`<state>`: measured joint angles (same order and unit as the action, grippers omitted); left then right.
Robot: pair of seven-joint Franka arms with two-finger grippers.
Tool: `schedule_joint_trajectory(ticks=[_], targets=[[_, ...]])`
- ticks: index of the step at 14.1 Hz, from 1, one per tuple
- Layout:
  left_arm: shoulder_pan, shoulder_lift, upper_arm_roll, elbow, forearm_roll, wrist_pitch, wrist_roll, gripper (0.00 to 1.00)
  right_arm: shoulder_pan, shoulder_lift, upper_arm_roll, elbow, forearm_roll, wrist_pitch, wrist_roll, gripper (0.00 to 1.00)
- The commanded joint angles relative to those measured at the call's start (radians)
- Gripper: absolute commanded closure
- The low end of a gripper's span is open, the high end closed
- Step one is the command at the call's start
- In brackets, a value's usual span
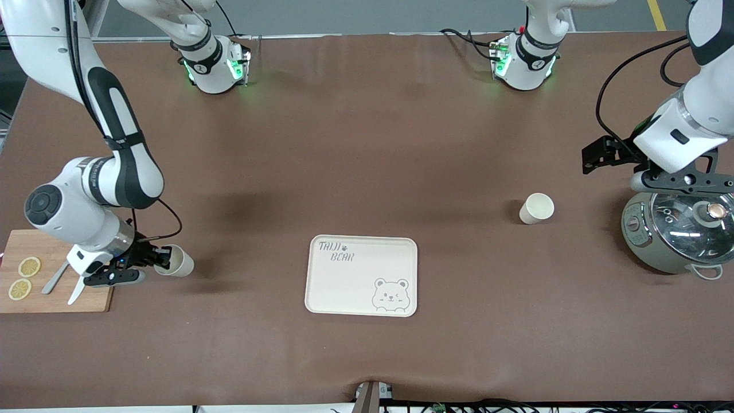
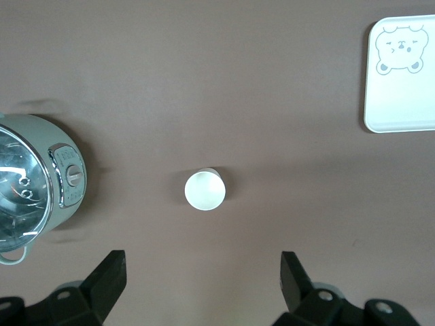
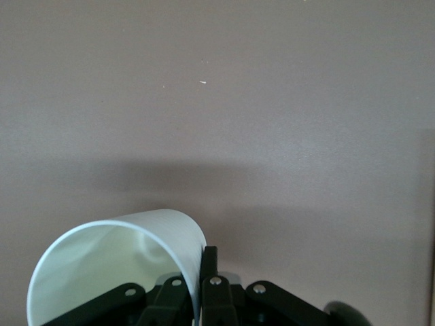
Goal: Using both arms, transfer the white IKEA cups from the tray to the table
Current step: 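Lower the held cup onto the table beside the cutting board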
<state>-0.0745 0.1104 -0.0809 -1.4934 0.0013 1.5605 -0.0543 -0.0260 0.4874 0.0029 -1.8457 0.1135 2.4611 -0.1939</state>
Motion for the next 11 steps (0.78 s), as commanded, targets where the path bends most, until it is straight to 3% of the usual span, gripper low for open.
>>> schedule_joint_trajectory(ticks=[1,11], targets=[[-0.013,0.008,0.015,0.025,-0.012,-0.003,-0.007,0.0,0.001,0.01,0.002,-0.027,0.023,0.055,-0.019,1.0],[-0.007,0.009,0.015,0.025,0.006,-0.003,0.019,0.0,0.005,0.088,0.011,-0.027,0.023,0.173,-0.021,1.0]])
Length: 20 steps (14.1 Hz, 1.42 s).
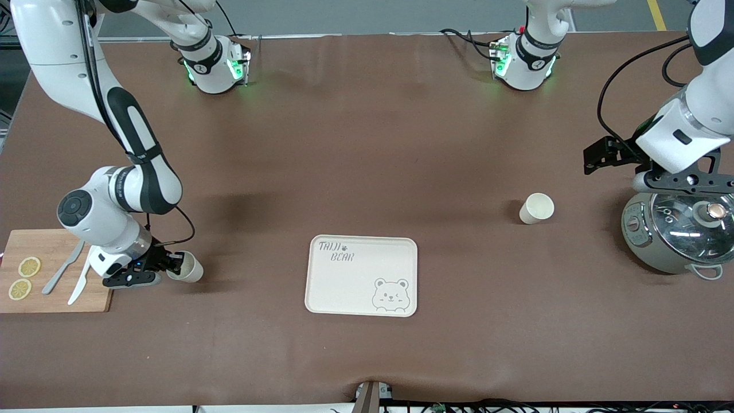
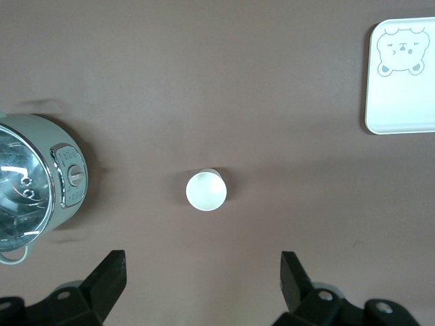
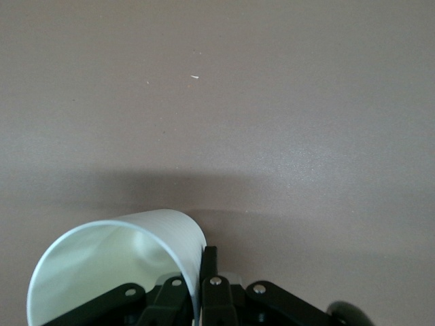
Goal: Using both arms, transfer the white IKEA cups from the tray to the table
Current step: 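Lower the held cup onto the table beside the cutting board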
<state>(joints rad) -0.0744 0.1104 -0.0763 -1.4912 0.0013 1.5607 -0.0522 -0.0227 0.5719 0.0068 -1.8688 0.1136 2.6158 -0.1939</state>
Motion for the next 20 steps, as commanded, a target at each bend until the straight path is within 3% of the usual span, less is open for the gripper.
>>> schedule_joint_trajectory(ticks=[1,11,13,15,19,20], targets=[[-0.007,0.009,0.01,0.022,0.014,-0.004,0.025,0.0,-0.002,0.005,0.015,-0.004,0.023,0.03,-0.021,1.0],[-0.008,0.018,0.009,0.022,0.048,0.036,0.029,0.0,-0.002,0.032,0.016,-0.004,0.021,0.079,-0.022,1.0],[-0.008,0.018,0.009,0.022,0.046,0.036,0.026,0.0,-0.002,0.032,0.016,-0.003,0.021,0.079,-0.022,0.91],[-0.008,0.018,0.009,0.022,0.046,0.036,0.025,0.0,-0.002,0.032,0.016,-0.003,0.021,0.079,-0.022,0.68],[-0.008,0.02,0.009,0.023,0.045,0.036,0.018,0.0,-0.002,0.032,0.016,-0.003,0.021,0.079,-0.022,0.02],[-0.008,0.02,0.009,0.022,0.045,0.036,0.018,0.0,-0.002,0.032,0.016,-0.003,0.021,0.079,-0.03,0.0]])
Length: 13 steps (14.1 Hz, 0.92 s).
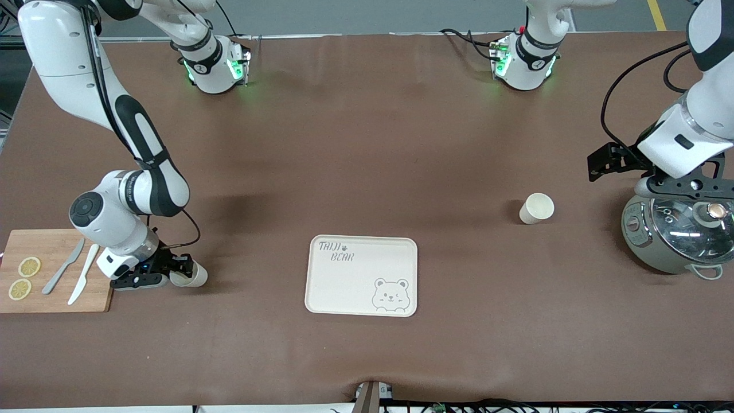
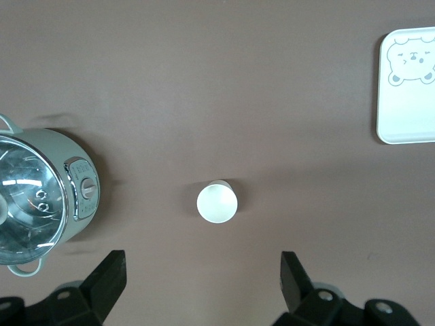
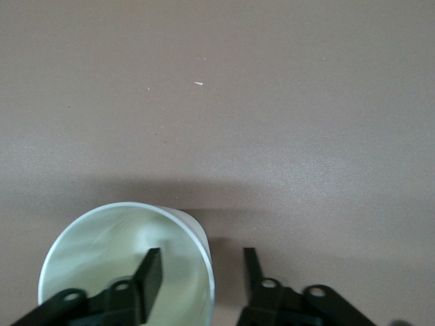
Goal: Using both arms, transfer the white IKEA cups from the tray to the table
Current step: 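Lower the held cup onto the table beside the cutting board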
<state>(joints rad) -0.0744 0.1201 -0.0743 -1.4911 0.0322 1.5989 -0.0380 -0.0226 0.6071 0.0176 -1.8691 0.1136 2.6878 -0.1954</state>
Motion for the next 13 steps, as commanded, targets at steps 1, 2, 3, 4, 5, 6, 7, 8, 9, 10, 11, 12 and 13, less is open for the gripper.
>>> schedule_joint_trajectory(ticks=[1,2,3,4,5,6,7,8,9,10,11,12,13], targets=[[-0.008,0.012,0.007,0.022,0.012,-0.002,0.004,0.0,-0.005,-0.003,0.005,-0.002,0.021,0.007,-0.054,0.0],[-0.008,0.012,0.007,0.022,0.012,-0.002,0.004,0.0,-0.007,-0.003,0.005,-0.002,0.021,0.007,-0.073,0.0],[-0.008,0.012,0.007,0.022,0.012,-0.002,0.003,0.0,-0.007,-0.003,0.005,-0.001,0.021,0.007,-0.075,0.0],[-0.008,0.012,0.007,0.022,0.011,-0.002,0.001,0.0,-0.008,-0.003,0.005,-0.001,0.021,0.006,-0.075,0.0],[-0.008,0.012,0.007,0.022,0.009,-0.002,0.001,0.0,-0.008,-0.004,0.005,-0.001,0.021,0.006,-0.075,0.0],[-0.008,0.012,0.007,0.023,0.009,-0.002,0.001,0.0,-0.008,-0.004,0.005,-0.001,0.021,0.004,-0.075,0.0],[-0.008,0.012,0.007,0.023,0.009,-0.002,0.001,0.0,-0.008,-0.009,0.005,-0.001,0.021,0.001,-0.073,0.0],[-0.008,0.012,0.007,0.022,0.009,-0.002,0.001,0.0,-0.008,-0.013,0.005,-0.001,0.021,-0.006,-0.072,0.0],[-0.008,0.013,0.007,0.022,0.008,-0.002,0.001,0.0,-0.008,-0.023,0.005,0.001,0.021,-0.009,-0.07,0.0],[-0.008,0.013,0.007,0.022,0.006,-0.002,0.0,0.0,-0.011,-0.032,0.005,0.005,0.021,-0.029,-0.073,0.0],[-0.008,0.013,0.007,0.022,0.006,-0.002,0.0,0.0,-0.019,-0.039,0.005,0.014,0.021,-0.067,-0.073,0.0],[-0.008,0.013,0.007,0.022,0.006,-0.002,0.0,0.0,-0.02,-0.047,0.005,0.027,0.021,-0.1,-0.073,0.0],[-0.008,0.013,0.007,0.023,0.006,-0.002,0.0,0.0,-0.023,-0.056,0.004,0.039,0.021,-0.132,-0.073,0.0]])
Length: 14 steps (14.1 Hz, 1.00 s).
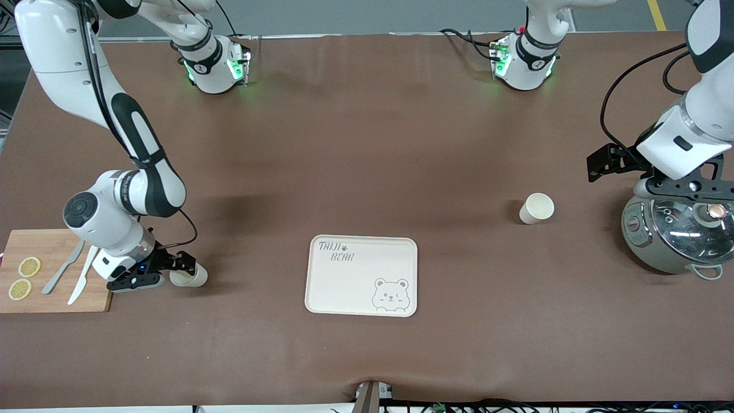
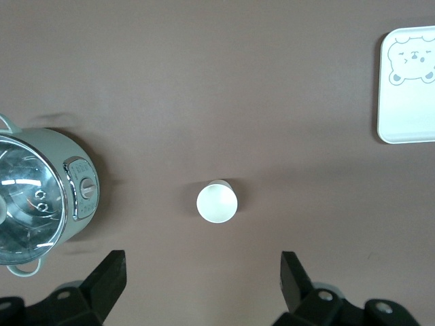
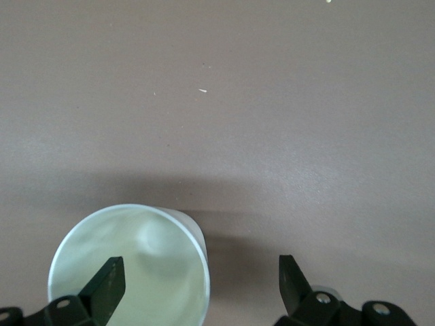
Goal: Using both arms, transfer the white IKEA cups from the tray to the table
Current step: 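Lower the held cup onto the table beside the cutting board, then open the right gripper and lift it away from the cup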
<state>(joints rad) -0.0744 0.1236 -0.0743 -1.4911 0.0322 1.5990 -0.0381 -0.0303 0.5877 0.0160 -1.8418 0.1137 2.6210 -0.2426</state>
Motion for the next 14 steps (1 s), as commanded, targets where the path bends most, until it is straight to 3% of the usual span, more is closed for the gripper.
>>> schedule_joint_trajectory(ticks=[1,5,14], targets=[[-0.008,0.01,0.007,0.023,0.006,-0.002,0.0,0.0,-0.02,-0.046,0.005,0.027,0.021,-0.097,-0.027,0.0],[-0.008,0.01,0.007,0.022,0.008,-0.002,0.001,0.0,-0.03,-0.078,0.004,0.107,0.02,-0.25,-0.029,0.0],[-0.008,0.011,0.007,0.022,0.015,0.027,0.015,0.0,-0.028,-0.189,-0.004,0.396,0.004,-0.764,0.023,0.0]])
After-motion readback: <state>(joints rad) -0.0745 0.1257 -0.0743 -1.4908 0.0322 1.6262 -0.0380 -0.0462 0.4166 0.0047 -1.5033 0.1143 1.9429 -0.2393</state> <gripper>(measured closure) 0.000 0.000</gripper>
